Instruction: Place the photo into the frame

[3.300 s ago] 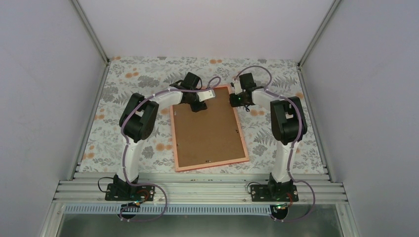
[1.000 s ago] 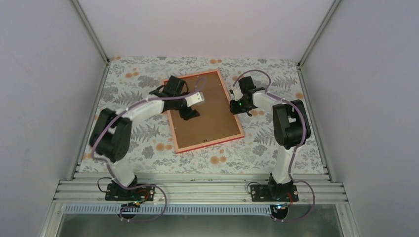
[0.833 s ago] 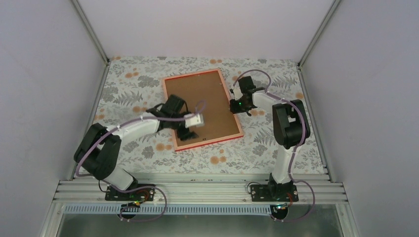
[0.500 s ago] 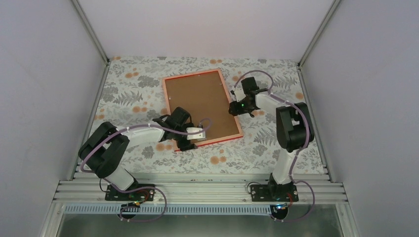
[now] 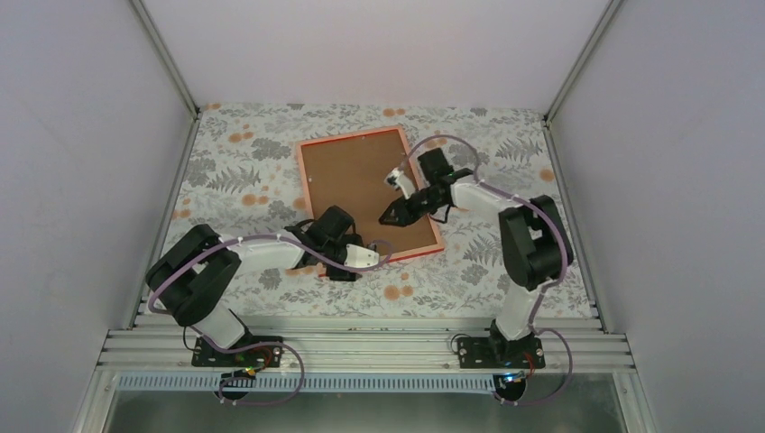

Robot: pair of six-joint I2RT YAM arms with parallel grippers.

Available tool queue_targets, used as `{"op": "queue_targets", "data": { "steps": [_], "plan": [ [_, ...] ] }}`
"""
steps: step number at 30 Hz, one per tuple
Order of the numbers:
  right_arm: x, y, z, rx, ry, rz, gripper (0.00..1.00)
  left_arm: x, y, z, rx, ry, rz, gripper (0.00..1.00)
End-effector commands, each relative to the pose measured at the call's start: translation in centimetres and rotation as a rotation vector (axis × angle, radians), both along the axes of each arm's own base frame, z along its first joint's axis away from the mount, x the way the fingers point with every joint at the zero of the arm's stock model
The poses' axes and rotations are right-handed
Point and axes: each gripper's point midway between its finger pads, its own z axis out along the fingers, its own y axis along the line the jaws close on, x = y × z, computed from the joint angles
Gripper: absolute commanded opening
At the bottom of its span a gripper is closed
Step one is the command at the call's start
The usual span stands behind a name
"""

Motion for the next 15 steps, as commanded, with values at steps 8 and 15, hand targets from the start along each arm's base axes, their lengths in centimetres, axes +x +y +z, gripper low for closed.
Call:
{"op": "queue_targets", "data": {
  "steps": [8, 15],
  "plan": [
    [-6.1, 1.9, -8.3, -0.007, 0.308, 0.133, 0.30, -0.6, -1.7, -1.2, 0.012, -0.056, -0.085, 0.69],
    [-6.8, 1.1, -10.1, -0.050, 0.341, 0.118, 0.28, -0.7, -1.7, -2.1, 0.039, -0.009, -0.072, 0.66]
  ]
}}
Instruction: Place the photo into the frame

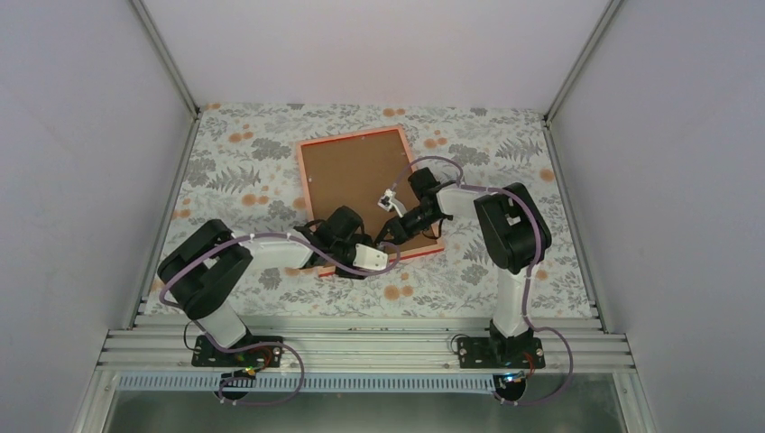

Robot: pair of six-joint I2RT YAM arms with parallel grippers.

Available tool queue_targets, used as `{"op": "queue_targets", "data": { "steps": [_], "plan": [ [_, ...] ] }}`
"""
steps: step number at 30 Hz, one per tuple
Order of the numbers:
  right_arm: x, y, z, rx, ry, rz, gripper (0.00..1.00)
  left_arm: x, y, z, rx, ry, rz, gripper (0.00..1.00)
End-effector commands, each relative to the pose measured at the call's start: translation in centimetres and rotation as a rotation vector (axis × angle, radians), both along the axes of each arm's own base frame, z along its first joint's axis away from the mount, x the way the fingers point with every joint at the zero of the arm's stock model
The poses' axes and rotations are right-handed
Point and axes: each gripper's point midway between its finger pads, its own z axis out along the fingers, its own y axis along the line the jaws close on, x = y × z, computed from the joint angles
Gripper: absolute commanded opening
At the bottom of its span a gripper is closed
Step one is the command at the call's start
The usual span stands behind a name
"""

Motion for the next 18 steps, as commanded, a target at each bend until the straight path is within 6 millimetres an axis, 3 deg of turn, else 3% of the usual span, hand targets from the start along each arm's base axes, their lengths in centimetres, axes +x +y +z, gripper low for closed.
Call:
{"op": "queue_targets", "data": {
  "steps": [1, 10, 18],
  "plan": [
    [-1.4, -1.3, -3.1, -0.091, 0.040, 0.003, 0.28, -1.0, 1.0, -2.2, 0.074, 0.057, -0.003, 0.65],
    [-0.6, -1.9, -3.3, -0.100, 0.040, -0.022, 0.27, -2.2, 2.4, -3.9, 0.147, 0.144, 0.035, 0.55],
    [-0.6, -2.1, -3.4, -0.100, 0.041, -0.027, 0.27, -2.6, 3.3, -4.5, 0.171, 0.184, 0.100, 0.56]
  ]
}}
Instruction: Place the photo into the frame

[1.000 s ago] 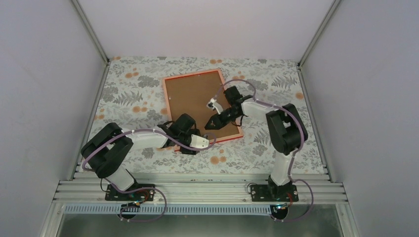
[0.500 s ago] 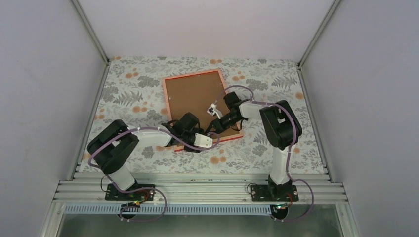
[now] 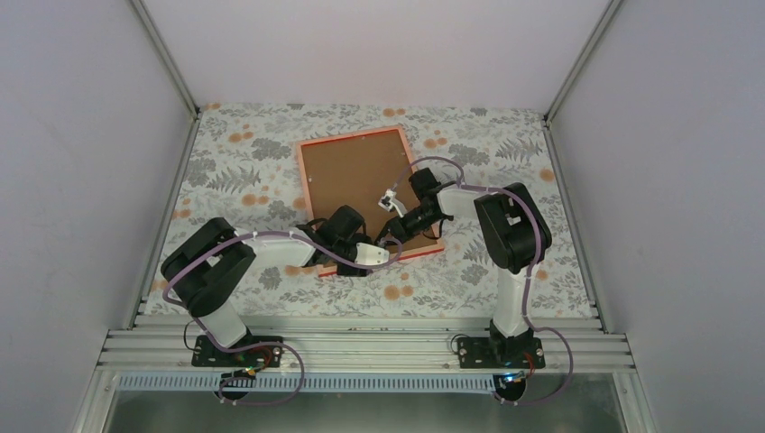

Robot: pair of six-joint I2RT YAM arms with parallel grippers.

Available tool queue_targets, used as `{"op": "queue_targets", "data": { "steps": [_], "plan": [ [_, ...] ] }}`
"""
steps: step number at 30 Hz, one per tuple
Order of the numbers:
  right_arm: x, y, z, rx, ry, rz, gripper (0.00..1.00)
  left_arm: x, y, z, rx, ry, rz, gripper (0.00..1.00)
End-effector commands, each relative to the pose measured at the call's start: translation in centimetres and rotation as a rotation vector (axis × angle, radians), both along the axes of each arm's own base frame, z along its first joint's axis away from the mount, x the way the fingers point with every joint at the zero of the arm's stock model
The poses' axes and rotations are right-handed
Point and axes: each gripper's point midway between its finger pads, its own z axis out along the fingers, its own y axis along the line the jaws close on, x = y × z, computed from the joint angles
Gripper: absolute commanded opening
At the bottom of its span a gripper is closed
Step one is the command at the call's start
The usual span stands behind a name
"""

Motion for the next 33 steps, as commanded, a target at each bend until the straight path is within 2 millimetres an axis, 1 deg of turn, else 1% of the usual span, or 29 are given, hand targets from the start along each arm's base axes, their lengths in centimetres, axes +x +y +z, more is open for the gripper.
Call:
{"op": "queue_targets", "data": {
  "steps": [1, 3, 7, 11, 15, 17, 20, 23, 25, 26, 27, 30, 33],
  "plan": [
    [-0.8, -1.8, -3.4, -0.113, 0.041, -0.015, 0.27, -2.7, 3.5, -4.2, 0.168, 0.133, 0.046, 0.55],
    [-0.8, -1.9, -3.5, -0.118, 0.041, -0.017, 0.27, -2.8, 3.4, -4.0, 0.163, 0.144, 0.045, 0.52],
    [-0.8, -1.9, -3.6, -0.121, 0.043, -0.017, 0.27, -3.3, 3.6, -4.1, 0.170, 0.168, 0.039, 0.41],
    [-0.7, -1.9, -3.6, -0.123, 0.039, -0.016, 0.26, -3.9, 3.2, -3.8, 0.151, 0.199, 0.017, 0.33],
    [-0.7, -2.0, -3.6, -0.127, 0.037, -0.017, 0.26, -4.3, 3.3, -3.9, 0.155, 0.207, -0.005, 0.19],
    [-0.8, -2.0, -3.5, -0.127, 0.036, -0.016, 0.26, -4.3, 3.4, -4.1, 0.162, 0.203, -0.010, 0.17],
    [-0.8, -2.0, -3.5, -0.128, 0.034, -0.016, 0.25, -4.2, 3.4, -3.9, 0.159, 0.191, -0.018, 0.16],
    [-0.7, -2.0, -3.1, -0.122, 0.019, -0.014, 0.26, -3.7, 3.1, -3.1, 0.138, 0.179, -0.002, 0.17],
    [-0.7, -2.0, -2.5, -0.111, 0.006, -0.014, 0.26, -2.9, 2.9, -1.8, 0.103, 0.162, 0.019, 0.24],
    [-0.7, -1.9, -2.0, -0.100, -0.004, -0.013, 0.26, -2.4, 2.8, -0.9, 0.079, 0.151, 0.038, 0.30],
    [-0.7, -1.9, -1.4, -0.087, -0.014, -0.014, 0.27, -1.9, 2.9, 0.0, 0.054, 0.151, 0.056, 0.33],
    [-0.4, -1.5, 1.4, -0.031, -0.081, -0.019, 0.31, 0.1, 3.3, 2.9, -0.016, 0.151, 0.119, 0.42],
    [1.1, -1.2, 5.8, 0.040, -0.207, -0.041, 0.42, 2.8, 4.3, 5.6, -0.079, 0.158, 0.215, 0.53]
  ]
}}
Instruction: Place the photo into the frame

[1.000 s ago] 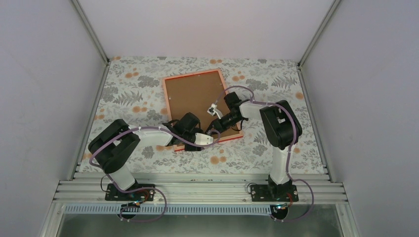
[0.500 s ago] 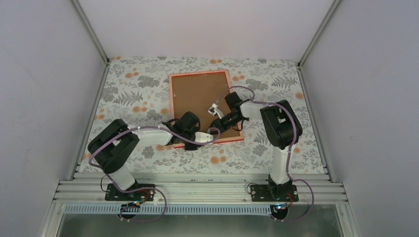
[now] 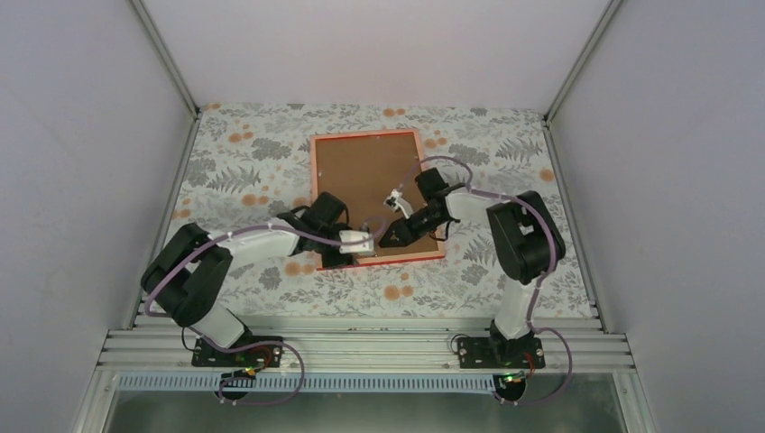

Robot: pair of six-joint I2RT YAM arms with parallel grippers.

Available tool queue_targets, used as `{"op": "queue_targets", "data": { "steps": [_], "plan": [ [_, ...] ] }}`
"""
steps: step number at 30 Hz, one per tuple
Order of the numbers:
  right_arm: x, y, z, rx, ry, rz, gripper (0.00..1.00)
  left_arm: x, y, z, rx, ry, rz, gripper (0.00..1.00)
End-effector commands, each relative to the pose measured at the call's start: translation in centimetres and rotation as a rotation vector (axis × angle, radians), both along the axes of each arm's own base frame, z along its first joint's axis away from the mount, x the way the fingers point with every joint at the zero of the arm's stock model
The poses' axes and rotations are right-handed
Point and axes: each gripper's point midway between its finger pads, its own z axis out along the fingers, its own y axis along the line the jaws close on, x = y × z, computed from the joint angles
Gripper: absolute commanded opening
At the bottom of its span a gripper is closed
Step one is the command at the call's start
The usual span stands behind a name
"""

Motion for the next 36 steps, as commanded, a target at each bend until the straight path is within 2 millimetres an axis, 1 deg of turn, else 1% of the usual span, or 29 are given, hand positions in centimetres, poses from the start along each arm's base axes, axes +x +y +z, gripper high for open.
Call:
{"op": "queue_targets", "data": {
  "steps": [1, 4, 5, 6, 8, 10, 11, 13, 14, 18, 20, 22, 25, 29, 33, 36],
  "plan": [
    [2.5, -0.2, 6.0, 0.065, -0.220, -0.039, 0.44, 3.2, 1.3, 4.6, -0.096, 0.030, 0.128, 0.55],
    [4.9, -1.1, 9.9, 0.071, -0.372, -0.100, 0.54, 6.7, 3.0, 7.3, -0.143, 0.020, 0.246, 0.60],
    [5.8, -1.6, 11.3, 0.068, -0.428, -0.124, 0.58, 7.8, 3.4, 8.4, -0.164, 0.004, 0.276, 0.62],
    [6.9, -2.3, 12.3, 0.054, -0.477, -0.155, 0.63, 8.5, 3.9, 9.2, -0.176, -0.006, 0.301, 0.65],
    [8.8, -3.6, 14.7, 0.033, -0.579, -0.211, 0.71, 9.4, 4.4, 10.6, -0.190, -0.036, 0.321, 0.71],
    [10.4, -5.1, 16.8, 0.005, -0.673, -0.265, 0.80, 9.1, 4.4, 11.4, -0.197, -0.058, 0.296, 0.74],
    [10.9, -5.7, 17.6, -0.011, -0.715, -0.284, 0.85, 8.5, 4.2, 11.6, -0.198, -0.067, 0.268, 0.75],
    [11.9, -6.9, 18.9, -0.043, -0.775, -0.317, 0.95, 7.0, 3.6, 10.9, -0.177, -0.073, 0.208, 0.75],
    [12.2, -7.5, 19.3, -0.064, -0.799, -0.333, 0.99, 6.1, 3.2, 10.3, -0.157, -0.076, 0.174, 0.75],
    [12.8, -10.0, 19.7, -0.105, -0.791, -0.421, 1.00, 2.2, 1.6, 6.8, -0.071, -0.106, 0.038, 0.74],
    [12.4, -11.1, 19.4, -0.081, -0.744, -0.434, 1.00, 0.9, 1.1, 4.7, -0.033, -0.092, 0.007, 0.74],
    [12.0, -12.2, 18.8, -0.052, -0.688, -0.448, 1.00, 0.1, 0.6, 3.3, -0.008, -0.072, -0.004, 0.72],
    [11.4, -13.9, 17.7, -0.040, -0.616, -0.483, 1.00, -0.9, -0.4, 1.4, 0.027, -0.055, -0.012, 0.66],
    [10.2, -15.0, 16.4, -0.020, -0.522, -0.494, 1.00, -2.1, -1.6, -0.5, 0.073, -0.058, -0.023, 0.57],
    [9.0, -16.0, 14.5, -0.023, -0.425, -0.534, 1.00, -2.8, -1.9, -1.7, 0.112, -0.033, -0.005, 0.47],
    [8.2, -16.7, 13.3, -0.007, -0.361, -0.576, 1.00, -2.9, -1.5, -2.6, 0.145, -0.044, 0.000, 0.45]
  ]
}}
